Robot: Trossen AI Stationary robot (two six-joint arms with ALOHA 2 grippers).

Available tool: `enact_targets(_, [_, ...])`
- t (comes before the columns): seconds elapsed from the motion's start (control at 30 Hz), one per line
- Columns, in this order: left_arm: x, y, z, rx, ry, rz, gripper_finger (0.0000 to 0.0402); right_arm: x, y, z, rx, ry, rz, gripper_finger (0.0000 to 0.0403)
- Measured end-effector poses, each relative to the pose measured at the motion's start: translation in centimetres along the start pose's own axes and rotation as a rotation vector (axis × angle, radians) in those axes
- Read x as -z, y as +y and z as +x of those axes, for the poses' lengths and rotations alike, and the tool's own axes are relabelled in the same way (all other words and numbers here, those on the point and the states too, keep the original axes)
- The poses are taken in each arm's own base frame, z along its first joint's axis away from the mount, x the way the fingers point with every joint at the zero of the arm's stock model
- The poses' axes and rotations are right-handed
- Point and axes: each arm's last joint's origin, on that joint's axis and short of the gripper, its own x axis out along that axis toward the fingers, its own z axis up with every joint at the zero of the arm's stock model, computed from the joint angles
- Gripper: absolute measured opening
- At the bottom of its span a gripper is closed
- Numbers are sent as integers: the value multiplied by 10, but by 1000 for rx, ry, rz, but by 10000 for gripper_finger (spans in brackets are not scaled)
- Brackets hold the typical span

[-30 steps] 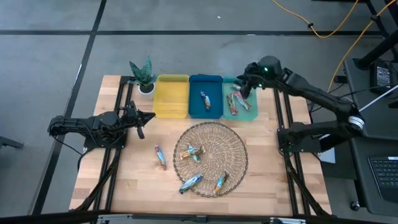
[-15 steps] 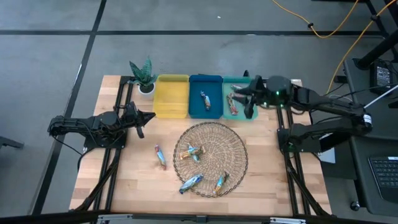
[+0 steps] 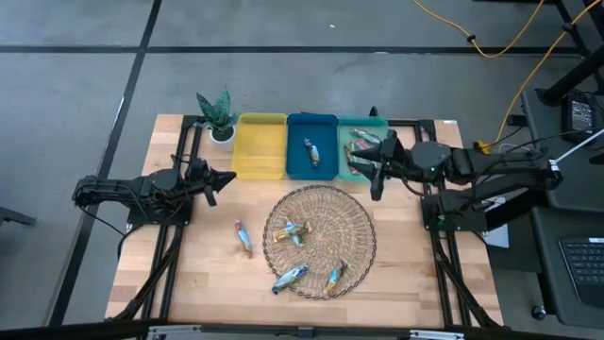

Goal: Pick and place Granola Bars by type
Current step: Put the red granola bar into the green bin

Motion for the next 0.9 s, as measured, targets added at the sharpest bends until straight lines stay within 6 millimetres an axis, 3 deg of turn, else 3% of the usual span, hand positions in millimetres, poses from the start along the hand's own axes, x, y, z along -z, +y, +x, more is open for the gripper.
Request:
enact_targets(0.17, [0, -1, 0, 25, 16, -81, 16, 5, 11, 3, 10, 12, 14, 145])
enact_targets(0.37, [4, -1, 1, 57, 86, -29, 16, 13, 25, 15, -12, 46, 5, 145])
enact_targets(0.6, [3, -10, -1, 294, 208, -49, 16, 14, 37, 24, -48, 9, -25, 145])
enact_targets(0.9, [-46, -40, -11, 330, 176, 1, 16, 10, 37, 17, -104, -6, -91, 145])
